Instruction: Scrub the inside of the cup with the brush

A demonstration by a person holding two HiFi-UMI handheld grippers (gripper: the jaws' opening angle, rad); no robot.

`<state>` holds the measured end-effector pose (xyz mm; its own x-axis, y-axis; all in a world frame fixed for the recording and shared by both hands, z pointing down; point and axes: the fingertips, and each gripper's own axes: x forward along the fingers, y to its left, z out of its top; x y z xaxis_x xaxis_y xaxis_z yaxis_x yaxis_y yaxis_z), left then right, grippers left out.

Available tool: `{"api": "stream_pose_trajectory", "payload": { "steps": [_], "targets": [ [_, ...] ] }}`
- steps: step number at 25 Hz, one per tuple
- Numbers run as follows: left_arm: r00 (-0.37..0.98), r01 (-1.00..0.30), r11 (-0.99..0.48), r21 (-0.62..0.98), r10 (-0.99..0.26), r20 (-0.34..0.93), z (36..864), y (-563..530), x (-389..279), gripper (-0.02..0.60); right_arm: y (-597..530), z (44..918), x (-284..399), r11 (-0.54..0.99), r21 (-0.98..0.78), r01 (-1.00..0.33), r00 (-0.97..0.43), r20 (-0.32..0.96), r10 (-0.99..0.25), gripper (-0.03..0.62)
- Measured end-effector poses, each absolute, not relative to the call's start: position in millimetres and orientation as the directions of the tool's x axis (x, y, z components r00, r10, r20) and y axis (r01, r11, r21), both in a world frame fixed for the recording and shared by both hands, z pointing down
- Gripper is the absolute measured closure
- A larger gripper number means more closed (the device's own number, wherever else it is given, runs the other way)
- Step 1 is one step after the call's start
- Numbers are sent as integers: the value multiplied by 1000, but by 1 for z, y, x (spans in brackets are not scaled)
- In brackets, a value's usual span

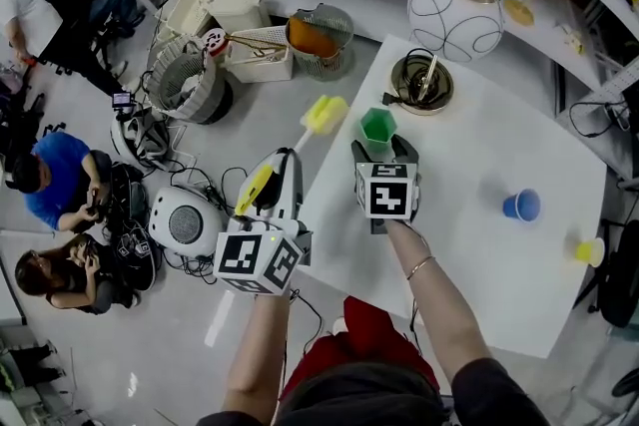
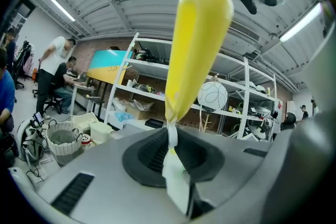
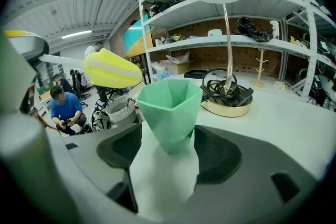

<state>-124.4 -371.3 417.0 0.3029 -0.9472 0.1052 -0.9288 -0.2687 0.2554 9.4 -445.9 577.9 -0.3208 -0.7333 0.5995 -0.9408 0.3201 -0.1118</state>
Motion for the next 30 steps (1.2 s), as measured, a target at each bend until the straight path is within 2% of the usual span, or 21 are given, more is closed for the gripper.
{"api": "stream_pose_trajectory", "payload": {
  "steps": [17, 23, 30],
  "targets": [
    [321, -919, -283, 273, -942, 101, 424, -388, -115, 537, -463, 584, 13, 344, -52, -938, -304, 601, -739, 296],
    [323, -917, -292, 272, -943, 76, 411, -375, -121, 537, -455, 563, 12, 345, -11, -939, -298, 529, -795, 298],
    [358, -898, -342, 279, -934, 8, 374, -343, -118, 537, -430, 523, 21, 342, 124, -931, -253, 455, -854, 298]
  ]
}}
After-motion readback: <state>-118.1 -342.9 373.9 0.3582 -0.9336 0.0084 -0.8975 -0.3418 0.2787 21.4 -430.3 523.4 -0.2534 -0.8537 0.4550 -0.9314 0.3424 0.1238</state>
